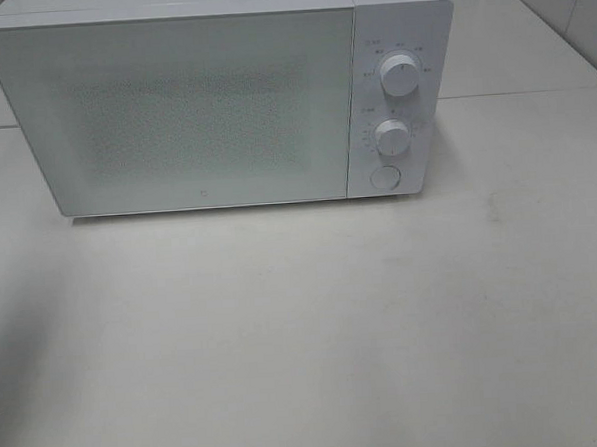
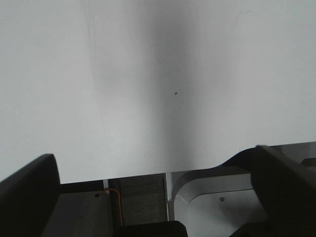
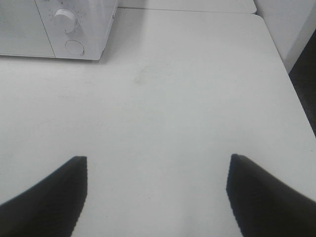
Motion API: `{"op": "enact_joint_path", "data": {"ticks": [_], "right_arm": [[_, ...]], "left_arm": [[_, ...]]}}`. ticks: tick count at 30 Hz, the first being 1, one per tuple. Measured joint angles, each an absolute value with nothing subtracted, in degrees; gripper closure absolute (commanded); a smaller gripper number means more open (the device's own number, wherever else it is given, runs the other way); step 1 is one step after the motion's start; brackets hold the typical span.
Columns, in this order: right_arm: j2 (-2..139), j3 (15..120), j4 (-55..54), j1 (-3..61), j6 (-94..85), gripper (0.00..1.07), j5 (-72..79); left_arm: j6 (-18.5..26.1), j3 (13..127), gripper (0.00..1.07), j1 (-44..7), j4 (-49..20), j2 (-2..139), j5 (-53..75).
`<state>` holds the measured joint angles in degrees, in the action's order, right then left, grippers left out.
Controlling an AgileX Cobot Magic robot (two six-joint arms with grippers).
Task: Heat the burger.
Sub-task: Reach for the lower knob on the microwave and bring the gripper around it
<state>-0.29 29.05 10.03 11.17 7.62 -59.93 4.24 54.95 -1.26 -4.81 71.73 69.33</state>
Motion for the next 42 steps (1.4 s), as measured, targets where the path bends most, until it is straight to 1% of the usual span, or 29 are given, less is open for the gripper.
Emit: {"op": "enact_joint_path", "data": {"ticks": [4, 6, 7, 9, 14, 15, 17, 18, 26, 35, 42], "right_arm": [[-0.29, 29.05, 10.03, 11.17, 7.62, 0.32, -59.93], [-0.29, 29.05, 10.03, 11.17, 7.62, 0.32, -59.93], [-0.29, 29.05, 10.03, 11.17, 7.62, 0.32, -59.93], [-0.29, 29.05, 10.03, 11.17, 7.62, 0.32, -59.93], [-0.29, 29.05, 10.03, 11.17, 7.62, 0.32, -59.93], [-0.29, 29.05, 10.03, 11.17, 7.62, 0.32, -59.93], [-0.29, 29.05, 10.03, 11.17, 7.62, 0.32, -59.93], [-0.29, 29.05, 10.03, 11.17, 7.62, 0.32, -59.93], [-0.29, 29.05, 10.03, 11.17, 7.62, 0.32, -59.93], [-0.29, 29.05, 10.03, 11.17, 7.62, 0.32, -59.93], [-0.29, 29.05, 10.03, 11.17, 7.62, 0.32, -59.93]], "left_arm": [[4.53, 51.22, 0.06, -1.03, -4.7, 66.86, 68.24], [5.1, 47.38, 0.06, -1.03, -4.93, 61.42, 66.12], [5.1, 47.38, 0.06, -1.03, -4.93, 61.42, 66.12], [6.19, 42.86, 0.06, -1.03, -5.96, 54.6, 64.0], [7.79, 39.88, 0.06, -1.03, -6.93, 47.9, 62.91], [8.59, 38.5, 0.06, -1.03, -7.62, 44.52, 62.22], [9.0, 37.99, 0.06, -1.03, -7.79, 43.2, 61.82], [9.34, 36.67, 0.06, -1.03, -8.02, 39.94, 61.13], [10.31, 30.71, 0.06, -1.03, -8.02, 29.56, 57.7], [10.43, 30.48, 0.06, -1.03, -7.91, 20.51, 56.84], [10.43, 28.88, 0.06, -1.03, -7.91, 13.81, 59.7]]}}
